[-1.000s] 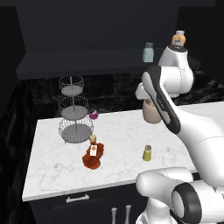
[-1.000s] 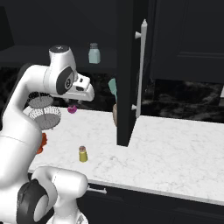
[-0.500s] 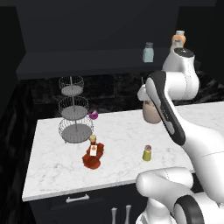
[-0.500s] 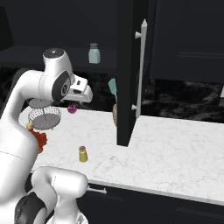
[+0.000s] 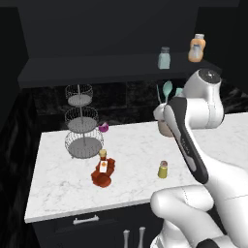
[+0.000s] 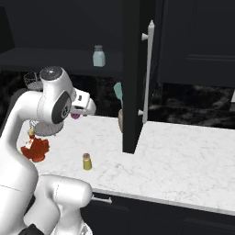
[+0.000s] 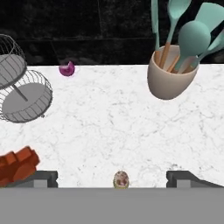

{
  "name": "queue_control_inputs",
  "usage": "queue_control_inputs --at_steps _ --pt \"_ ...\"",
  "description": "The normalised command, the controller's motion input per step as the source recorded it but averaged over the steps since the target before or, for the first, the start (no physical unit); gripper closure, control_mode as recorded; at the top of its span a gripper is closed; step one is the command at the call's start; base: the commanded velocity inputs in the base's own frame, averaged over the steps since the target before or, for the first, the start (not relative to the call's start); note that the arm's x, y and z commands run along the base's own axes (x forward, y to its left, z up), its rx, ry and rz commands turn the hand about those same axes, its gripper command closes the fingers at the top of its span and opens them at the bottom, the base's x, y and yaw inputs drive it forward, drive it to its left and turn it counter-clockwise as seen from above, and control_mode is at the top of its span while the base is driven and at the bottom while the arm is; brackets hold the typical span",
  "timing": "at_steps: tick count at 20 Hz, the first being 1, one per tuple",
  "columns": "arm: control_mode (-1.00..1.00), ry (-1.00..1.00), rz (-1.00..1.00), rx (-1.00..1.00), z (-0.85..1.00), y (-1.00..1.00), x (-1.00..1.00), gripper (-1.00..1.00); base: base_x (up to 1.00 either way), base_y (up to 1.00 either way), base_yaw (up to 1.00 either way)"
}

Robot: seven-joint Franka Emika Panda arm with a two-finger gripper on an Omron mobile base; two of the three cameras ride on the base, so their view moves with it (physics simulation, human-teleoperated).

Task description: Put the shaker and condiment bottle from the counter next to their counterparts in the cabinet.

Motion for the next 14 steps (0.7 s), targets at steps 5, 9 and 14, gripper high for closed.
queue_control_inputs --at_steps 5,9,14 --pt "-1.0 -0.23 0.05 0.0 -0.19 0.0 -0.2 -1.0 0.0 0.0 0.0" --pt "-1.0 -0.27 0.2 0.0 -0.04 0.0 -0.25 -1.0 0.0 0.0 0.0" --pt "-1.0 -0.22 0.25 0.0 -0.06 0.0 -0.31 -1.0 0.0 0.0 0.0"
